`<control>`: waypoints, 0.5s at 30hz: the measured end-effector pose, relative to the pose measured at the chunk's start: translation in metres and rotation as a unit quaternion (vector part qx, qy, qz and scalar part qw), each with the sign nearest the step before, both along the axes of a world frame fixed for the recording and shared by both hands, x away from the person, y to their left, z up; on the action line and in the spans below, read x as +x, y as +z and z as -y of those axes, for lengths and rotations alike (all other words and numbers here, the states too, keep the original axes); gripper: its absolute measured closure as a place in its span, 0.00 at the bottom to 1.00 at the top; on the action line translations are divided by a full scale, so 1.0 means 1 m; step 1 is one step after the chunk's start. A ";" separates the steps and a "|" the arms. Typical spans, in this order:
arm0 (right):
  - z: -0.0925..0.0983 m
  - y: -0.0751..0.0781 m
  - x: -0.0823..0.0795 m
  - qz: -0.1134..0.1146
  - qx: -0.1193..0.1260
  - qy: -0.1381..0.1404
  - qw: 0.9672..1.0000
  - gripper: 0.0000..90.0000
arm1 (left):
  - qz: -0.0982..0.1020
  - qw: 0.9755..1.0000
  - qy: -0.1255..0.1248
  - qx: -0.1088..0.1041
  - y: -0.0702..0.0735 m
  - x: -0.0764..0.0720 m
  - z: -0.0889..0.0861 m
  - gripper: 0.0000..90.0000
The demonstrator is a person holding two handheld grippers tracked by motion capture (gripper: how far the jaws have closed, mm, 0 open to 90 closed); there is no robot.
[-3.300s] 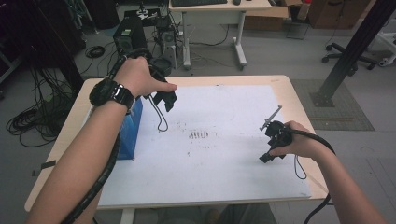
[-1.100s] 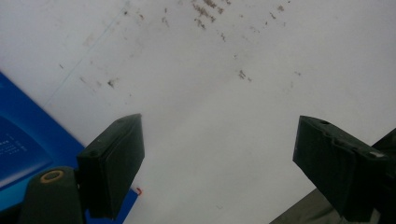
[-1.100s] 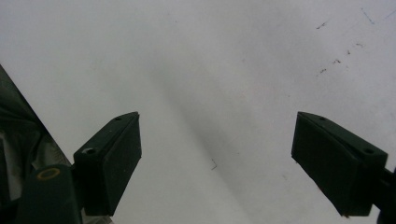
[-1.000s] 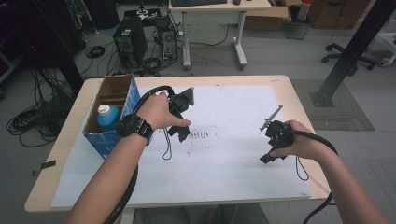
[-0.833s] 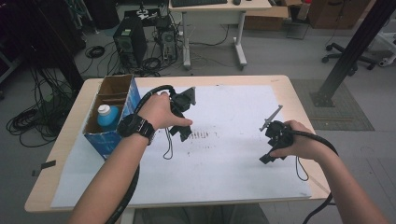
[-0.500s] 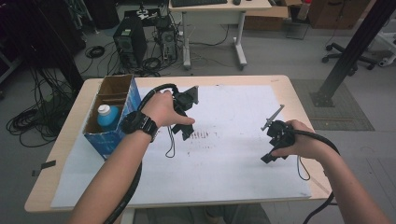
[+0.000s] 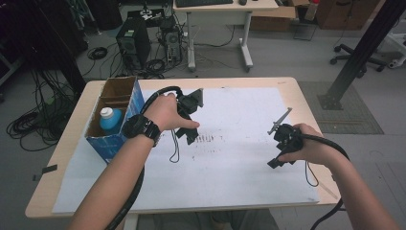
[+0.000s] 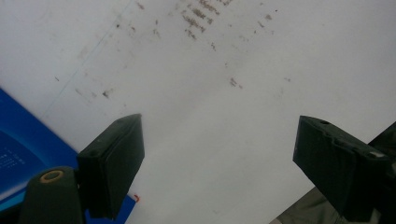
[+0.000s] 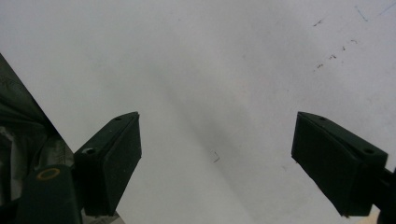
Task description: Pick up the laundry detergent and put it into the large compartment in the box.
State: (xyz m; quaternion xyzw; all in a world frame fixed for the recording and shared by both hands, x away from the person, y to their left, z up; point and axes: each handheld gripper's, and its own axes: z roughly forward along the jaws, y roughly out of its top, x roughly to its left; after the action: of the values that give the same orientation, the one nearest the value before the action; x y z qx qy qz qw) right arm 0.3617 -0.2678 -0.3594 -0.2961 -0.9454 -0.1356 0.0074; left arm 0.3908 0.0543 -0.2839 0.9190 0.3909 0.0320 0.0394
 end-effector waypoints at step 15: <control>0.001 0.000 -0.004 0.002 0.001 -0.002 1.000 0.18 | -0.004 1.000 0.003 0.002 -0.002 -0.005 0.000 0.19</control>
State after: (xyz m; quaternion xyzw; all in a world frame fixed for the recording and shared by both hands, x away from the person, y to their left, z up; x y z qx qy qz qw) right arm 0.3572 -0.2692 -0.3592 -0.2980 -0.9447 -0.1370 0.0055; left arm 0.3862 0.0546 -0.2857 0.9179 0.3941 0.0289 0.0363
